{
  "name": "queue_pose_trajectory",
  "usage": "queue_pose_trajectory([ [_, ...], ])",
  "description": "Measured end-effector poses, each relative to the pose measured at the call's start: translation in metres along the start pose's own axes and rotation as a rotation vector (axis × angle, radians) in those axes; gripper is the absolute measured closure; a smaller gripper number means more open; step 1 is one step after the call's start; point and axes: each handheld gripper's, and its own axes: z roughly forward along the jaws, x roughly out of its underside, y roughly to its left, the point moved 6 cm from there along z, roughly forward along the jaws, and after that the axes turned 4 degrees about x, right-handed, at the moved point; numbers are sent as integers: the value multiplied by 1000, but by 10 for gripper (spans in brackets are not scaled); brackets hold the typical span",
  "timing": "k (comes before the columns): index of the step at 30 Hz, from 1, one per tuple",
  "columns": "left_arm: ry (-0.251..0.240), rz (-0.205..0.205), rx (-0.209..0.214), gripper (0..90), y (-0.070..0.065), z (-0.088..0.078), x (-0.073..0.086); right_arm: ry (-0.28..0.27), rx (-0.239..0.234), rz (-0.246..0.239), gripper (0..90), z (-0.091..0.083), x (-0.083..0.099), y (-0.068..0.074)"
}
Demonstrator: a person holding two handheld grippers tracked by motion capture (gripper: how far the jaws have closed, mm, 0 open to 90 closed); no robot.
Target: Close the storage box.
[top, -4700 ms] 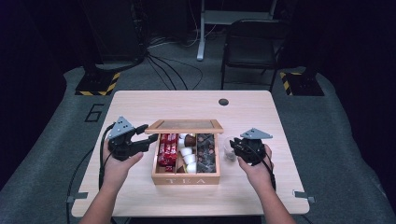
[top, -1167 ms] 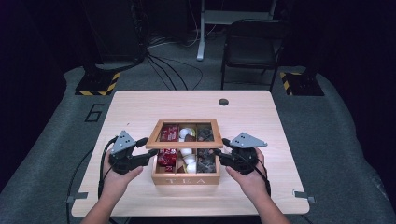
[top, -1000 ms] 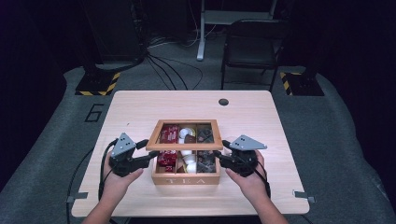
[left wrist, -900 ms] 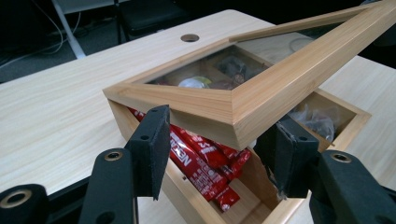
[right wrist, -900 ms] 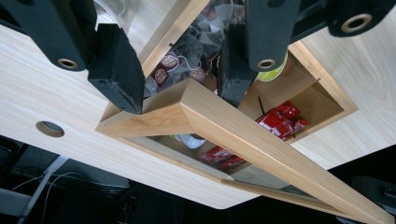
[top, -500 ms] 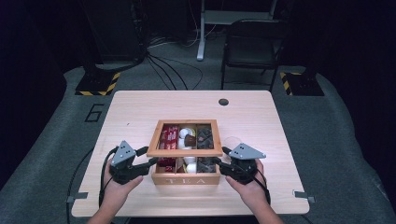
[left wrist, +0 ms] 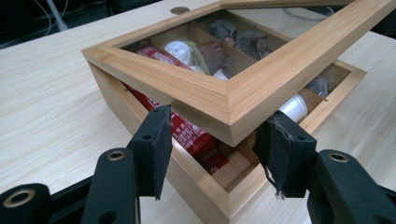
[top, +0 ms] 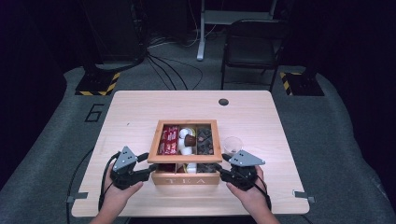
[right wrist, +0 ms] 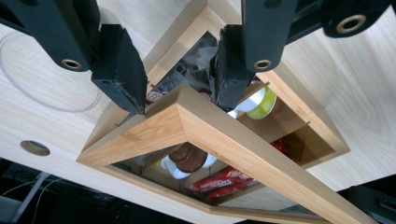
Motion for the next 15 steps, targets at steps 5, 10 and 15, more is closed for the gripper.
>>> queue_pose_trajectory([
  [5,-16,-4,-4,465,-1,3,7,10,-5,4,546,1,7,2],
  [10,-16,-19,11,463,-1,6,13,22,-3,8,545,3,13,3],
  [15,-4,-16,24,465,-1,8,19,33,-5,14,544,5,18,5],
])
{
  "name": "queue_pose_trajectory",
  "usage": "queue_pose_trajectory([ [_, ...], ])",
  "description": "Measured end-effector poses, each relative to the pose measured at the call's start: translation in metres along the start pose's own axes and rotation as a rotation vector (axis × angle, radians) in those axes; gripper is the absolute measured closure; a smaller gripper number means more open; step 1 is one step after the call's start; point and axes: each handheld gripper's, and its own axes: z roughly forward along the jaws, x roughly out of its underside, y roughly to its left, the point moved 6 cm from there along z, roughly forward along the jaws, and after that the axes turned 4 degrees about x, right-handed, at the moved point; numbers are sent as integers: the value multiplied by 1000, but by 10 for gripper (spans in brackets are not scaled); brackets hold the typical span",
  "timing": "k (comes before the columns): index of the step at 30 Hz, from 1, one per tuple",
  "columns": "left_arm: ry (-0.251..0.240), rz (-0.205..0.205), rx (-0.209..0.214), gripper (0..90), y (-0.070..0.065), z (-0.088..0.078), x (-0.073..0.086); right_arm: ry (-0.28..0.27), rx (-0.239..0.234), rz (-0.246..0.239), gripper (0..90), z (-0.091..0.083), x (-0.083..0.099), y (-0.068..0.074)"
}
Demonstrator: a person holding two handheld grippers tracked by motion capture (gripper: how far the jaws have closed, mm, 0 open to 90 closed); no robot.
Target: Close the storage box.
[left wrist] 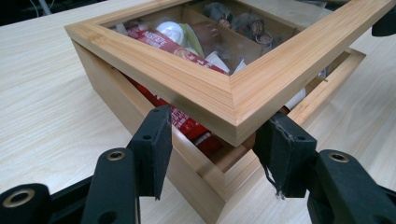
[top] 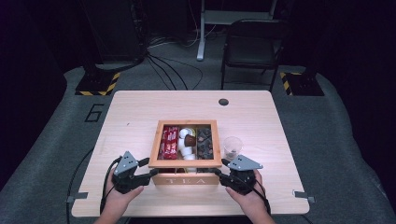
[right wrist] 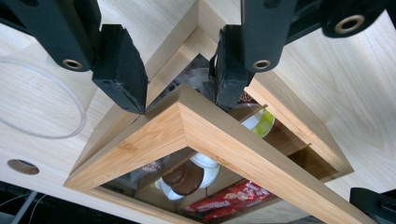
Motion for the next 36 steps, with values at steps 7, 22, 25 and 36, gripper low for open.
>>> queue_pose_trajectory([
  [7,19,-11,9,464,-1,3,6,17,-16,18,543,4,7,1],
  [22,70,-14,25,461,-3,7,13,54,-30,23,520,9,14,4],
  [25,83,-18,28,459,-3,9,15,64,-35,28,511,10,16,5],
  [36,133,-34,69,385,-3,8,18,111,-47,15,509,10,20,6],
])
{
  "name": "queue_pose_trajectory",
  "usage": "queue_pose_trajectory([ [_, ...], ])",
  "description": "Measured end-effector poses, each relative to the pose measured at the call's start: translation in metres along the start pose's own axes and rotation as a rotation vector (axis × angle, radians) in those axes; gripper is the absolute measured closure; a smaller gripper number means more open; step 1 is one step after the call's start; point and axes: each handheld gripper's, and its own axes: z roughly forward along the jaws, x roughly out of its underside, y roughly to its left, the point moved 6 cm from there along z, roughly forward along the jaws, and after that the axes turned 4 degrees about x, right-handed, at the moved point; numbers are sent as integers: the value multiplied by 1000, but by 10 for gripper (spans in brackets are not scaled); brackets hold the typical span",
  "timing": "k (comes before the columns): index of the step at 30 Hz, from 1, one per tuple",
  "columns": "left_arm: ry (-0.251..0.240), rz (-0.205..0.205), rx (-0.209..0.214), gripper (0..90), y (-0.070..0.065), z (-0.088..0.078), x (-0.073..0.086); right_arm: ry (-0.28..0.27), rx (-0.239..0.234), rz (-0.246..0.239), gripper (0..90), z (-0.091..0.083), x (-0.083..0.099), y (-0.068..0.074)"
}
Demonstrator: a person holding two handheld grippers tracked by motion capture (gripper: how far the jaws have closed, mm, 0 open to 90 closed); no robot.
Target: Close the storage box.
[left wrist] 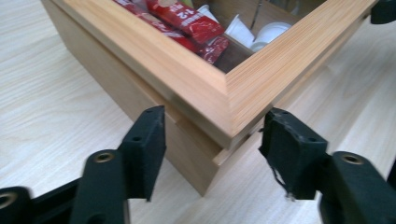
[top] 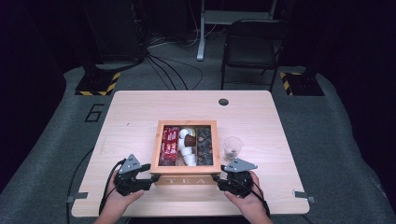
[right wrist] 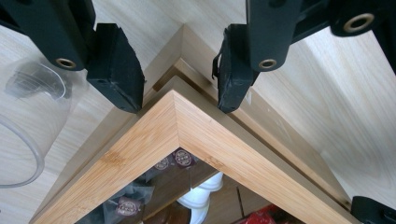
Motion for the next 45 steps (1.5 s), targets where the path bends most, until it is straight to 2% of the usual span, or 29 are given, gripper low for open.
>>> queue_pose_trajectory([
  [2,2,-12,14,311,-1,2,0,16,-2,-8,459,1,2,-1],
  [4,15,-18,8,291,-1,4,2,45,12,-28,396,3,5,0],
  [6,23,-20,11,271,0,4,3,8,-1,-24,358,3,2,1],
  [8,6,-23,3,272,0,4,2,-12,6,-19,333,2,-1,1],
  [12,-6,-12,-2,275,1,2,1,-25,-2,0,331,0,-2,-2],
  [16,-29,-35,10,281,3,-3,-4,-47,-2,30,332,-3,-4,-5],
  [18,-53,-51,11,284,5,-6,-7,-69,4,29,332,-7,-7,-9],
  [23,-73,-62,-12,295,14,-14,-8,-102,14,76,338,-16,-10,-20],
  [25,-82,-84,-22,295,17,-17,-8,-111,23,91,340,-19,-11,-25],
  [31,-106,-120,-59,306,29,-24,-8,-110,57,117,349,-23,-9,-36],
  [34,-95,-123,-88,321,38,-27,-3,-111,68,115,351,-25,-8,-40],
  [40,-111,-183,-121,330,51,-29,2,-102,86,122,354,-25,-5,-43],
  [45,-95,-182,-135,333,57,-27,7,-91,104,117,365,-22,-1,-46],
])
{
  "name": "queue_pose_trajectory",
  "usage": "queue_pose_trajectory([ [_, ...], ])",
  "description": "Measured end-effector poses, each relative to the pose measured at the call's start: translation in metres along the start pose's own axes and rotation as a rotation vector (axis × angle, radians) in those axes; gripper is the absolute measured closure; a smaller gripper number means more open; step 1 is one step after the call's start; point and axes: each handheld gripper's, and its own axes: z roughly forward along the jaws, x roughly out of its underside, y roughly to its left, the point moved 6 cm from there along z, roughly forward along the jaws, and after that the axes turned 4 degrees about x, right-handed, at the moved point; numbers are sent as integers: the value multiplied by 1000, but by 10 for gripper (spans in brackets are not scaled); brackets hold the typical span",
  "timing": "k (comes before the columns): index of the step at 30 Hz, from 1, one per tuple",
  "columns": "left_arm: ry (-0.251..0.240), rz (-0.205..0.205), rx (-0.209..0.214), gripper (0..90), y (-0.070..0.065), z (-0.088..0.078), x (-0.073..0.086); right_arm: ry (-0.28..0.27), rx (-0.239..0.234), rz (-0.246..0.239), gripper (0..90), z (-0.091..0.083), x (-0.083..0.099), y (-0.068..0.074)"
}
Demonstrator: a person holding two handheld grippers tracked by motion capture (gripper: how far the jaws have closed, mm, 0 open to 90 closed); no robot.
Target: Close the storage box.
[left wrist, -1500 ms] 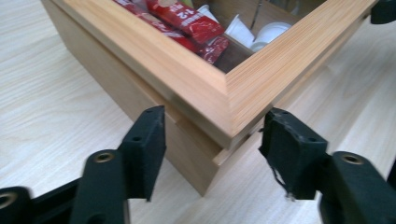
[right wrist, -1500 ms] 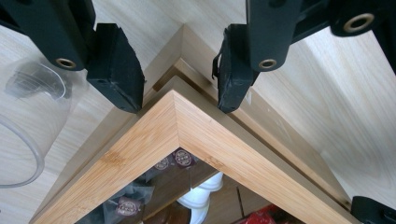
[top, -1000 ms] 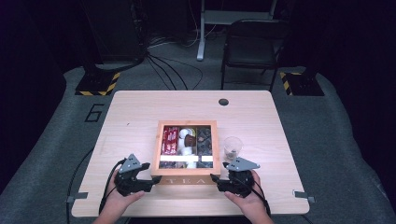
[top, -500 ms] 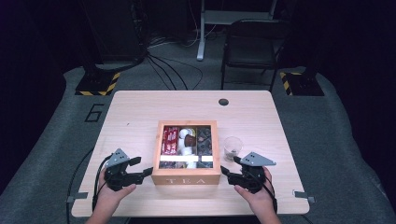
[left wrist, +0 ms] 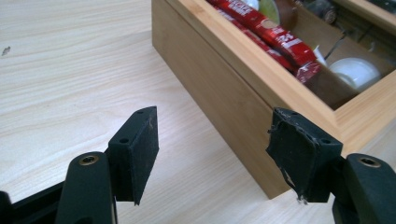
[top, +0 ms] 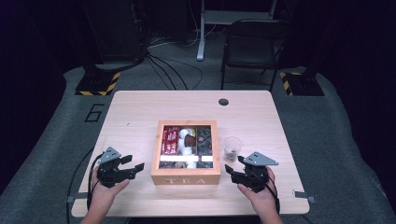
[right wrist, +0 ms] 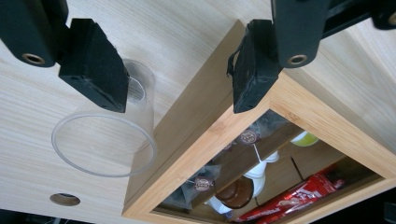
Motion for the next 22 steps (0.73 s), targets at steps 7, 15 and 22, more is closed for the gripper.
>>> queue_pose_trajectory([
  [7,34,-3,-21,335,9,5,6,-1,16,-40,387,3,4,2],
  [15,58,-6,-35,335,13,11,9,2,44,-43,399,5,8,1],
  [22,58,-14,-31,335,14,13,7,-1,31,-31,398,2,8,2],
])
